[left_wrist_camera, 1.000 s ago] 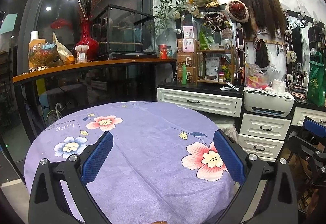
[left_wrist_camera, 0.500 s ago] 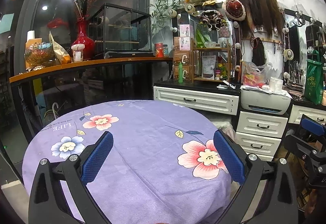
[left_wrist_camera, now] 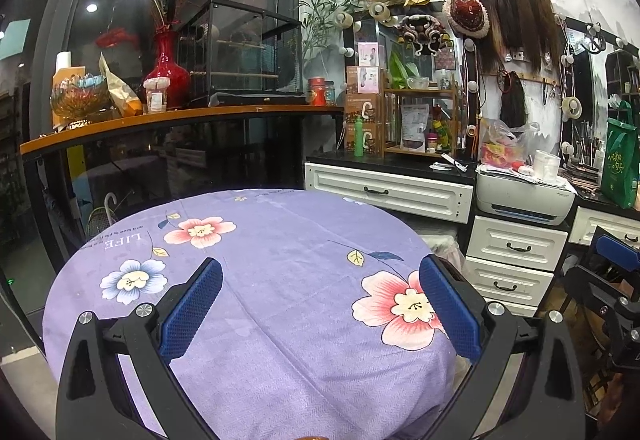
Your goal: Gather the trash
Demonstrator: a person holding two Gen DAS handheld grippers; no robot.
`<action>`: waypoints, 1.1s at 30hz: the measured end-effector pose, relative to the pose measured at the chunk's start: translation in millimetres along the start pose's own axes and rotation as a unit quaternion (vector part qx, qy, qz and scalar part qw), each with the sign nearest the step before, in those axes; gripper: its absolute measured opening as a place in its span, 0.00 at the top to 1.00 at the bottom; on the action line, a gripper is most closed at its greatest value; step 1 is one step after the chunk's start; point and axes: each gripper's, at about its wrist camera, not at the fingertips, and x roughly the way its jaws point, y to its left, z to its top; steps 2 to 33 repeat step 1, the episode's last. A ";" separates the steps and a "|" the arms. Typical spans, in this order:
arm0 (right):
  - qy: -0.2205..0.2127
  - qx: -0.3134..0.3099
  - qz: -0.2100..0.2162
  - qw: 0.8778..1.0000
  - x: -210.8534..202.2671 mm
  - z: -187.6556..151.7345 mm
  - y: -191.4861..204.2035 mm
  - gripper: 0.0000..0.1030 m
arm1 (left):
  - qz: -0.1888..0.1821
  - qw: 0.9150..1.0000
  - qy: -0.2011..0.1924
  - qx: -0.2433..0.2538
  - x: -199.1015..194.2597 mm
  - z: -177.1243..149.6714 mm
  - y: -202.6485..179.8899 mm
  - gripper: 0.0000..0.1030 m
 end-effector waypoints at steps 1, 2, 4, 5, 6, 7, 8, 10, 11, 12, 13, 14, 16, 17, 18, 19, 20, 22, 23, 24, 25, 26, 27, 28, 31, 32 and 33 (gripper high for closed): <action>0.000 0.000 0.000 1.000 0.0 0.0 0.0 0.06 | 0.000 1.000 0.000 0.000 0.2 -0.3 0.0 0.05; 0.000 0.000 0.000 1.000 0.0 0.0 0.0 0.06 | 0.000 1.000 0.000 0.000 0.2 -0.3 0.0 0.05; 0.000 0.000 0.000 1.000 0.0 0.0 0.0 0.06 | 0.000 1.000 0.000 0.000 0.2 -0.3 0.0 0.05; 0.000 0.000 0.000 1.000 0.0 0.0 0.0 0.06 | 0.000 1.000 0.000 0.000 0.2 -0.3 0.0 0.05; 0.000 0.000 0.000 1.000 0.0 0.0 0.0 0.06 | 0.000 1.000 0.000 0.000 0.2 -0.3 0.0 0.05; 0.000 0.000 0.000 1.000 0.0 0.0 0.0 0.06 | 0.000 1.000 0.000 0.000 0.2 -0.3 0.0 0.05; 0.000 0.000 0.000 1.000 0.0 0.0 0.0 0.06 | 0.000 1.000 0.000 0.000 0.2 -0.3 0.0 0.05; 0.000 0.000 0.000 1.000 0.0 0.0 0.0 0.06 | 0.000 1.000 0.000 0.000 0.2 -0.3 0.0 0.05; 0.000 0.000 0.000 1.000 0.0 0.0 0.0 0.06 | 0.000 1.000 0.000 0.000 0.2 -0.3 0.0 0.05; 0.000 0.000 0.000 1.000 0.0 0.0 0.0 0.06 | 0.000 1.000 0.000 0.000 0.2 -0.3 0.0 0.05; 0.000 0.000 0.000 1.000 0.0 0.0 0.0 0.06 | 0.000 1.000 0.000 0.000 0.2 -0.3 0.0 0.05; 0.000 0.000 0.000 1.000 0.0 0.0 0.0 0.06 | 0.000 1.000 0.000 0.000 0.2 -0.3 0.0 0.05; 0.000 0.000 0.000 1.000 0.0 0.0 0.0 0.06 | 0.000 1.000 0.000 0.000 0.2 -0.3 0.0 0.05; 0.000 0.000 0.000 1.000 0.0 0.0 0.0 0.06 | 0.000 1.000 0.000 0.000 0.2 -0.3 0.0 0.05; 0.000 0.000 0.000 1.000 0.0 0.0 0.0 0.06 | 0.000 1.000 0.000 0.000 0.2 -0.3 0.0 0.05; 0.000 0.000 0.000 1.000 0.0 0.0 0.0 0.06 | 0.000 1.000 0.000 0.000 0.2 -0.3 0.0 0.05; 0.000 0.000 0.000 1.000 0.0 0.0 0.0 0.06 | 0.000 1.000 0.000 0.000 0.2 -0.3 0.0 0.05; 0.000 0.000 0.000 1.000 0.0 0.0 0.0 0.06 | 0.000 1.000 0.000 0.000 0.2 -0.3 0.0 0.05; 0.000 0.000 0.000 1.000 0.0 0.0 0.0 0.06 | 0.000 1.000 0.000 0.000 0.2 -0.3 0.0 0.05; 0.000 0.000 0.000 1.000 0.0 0.0 0.0 0.06 | 0.000 1.000 0.000 0.000 0.2 -0.3 0.0 0.05; 0.000 0.000 0.000 1.000 0.0 0.0 0.0 0.06 | 0.000 1.000 0.000 0.000 0.2 -0.3 0.0 0.05; 0.000 0.000 0.000 1.000 0.0 0.0 0.0 0.06 | 0.000 1.000 0.000 0.000 0.2 -0.3 0.0 0.05; 0.000 0.000 0.000 1.000 0.0 0.0 0.0 0.06 | 0.000 1.000 0.000 0.000 0.2 -0.3 0.0 0.05; 0.000 0.000 0.000 1.000 0.0 0.0 0.0 0.06 | 0.000 1.000 0.000 0.000 0.2 -0.3 0.0 0.05; 0.000 0.000 0.000 1.000 0.0 0.0 0.0 0.06 | 0.000 1.000 0.000 0.000 0.2 -0.3 0.0 0.05; 0.000 0.000 0.000 1.000 0.0 0.0 0.0 0.06 | 0.000 1.000 0.000 0.000 0.2 -0.3 0.0 0.05; 0.000 0.000 0.000 1.000 0.0 0.0 0.0 0.06 | 0.000 1.000 0.000 0.000 0.2 -0.3 0.0 0.05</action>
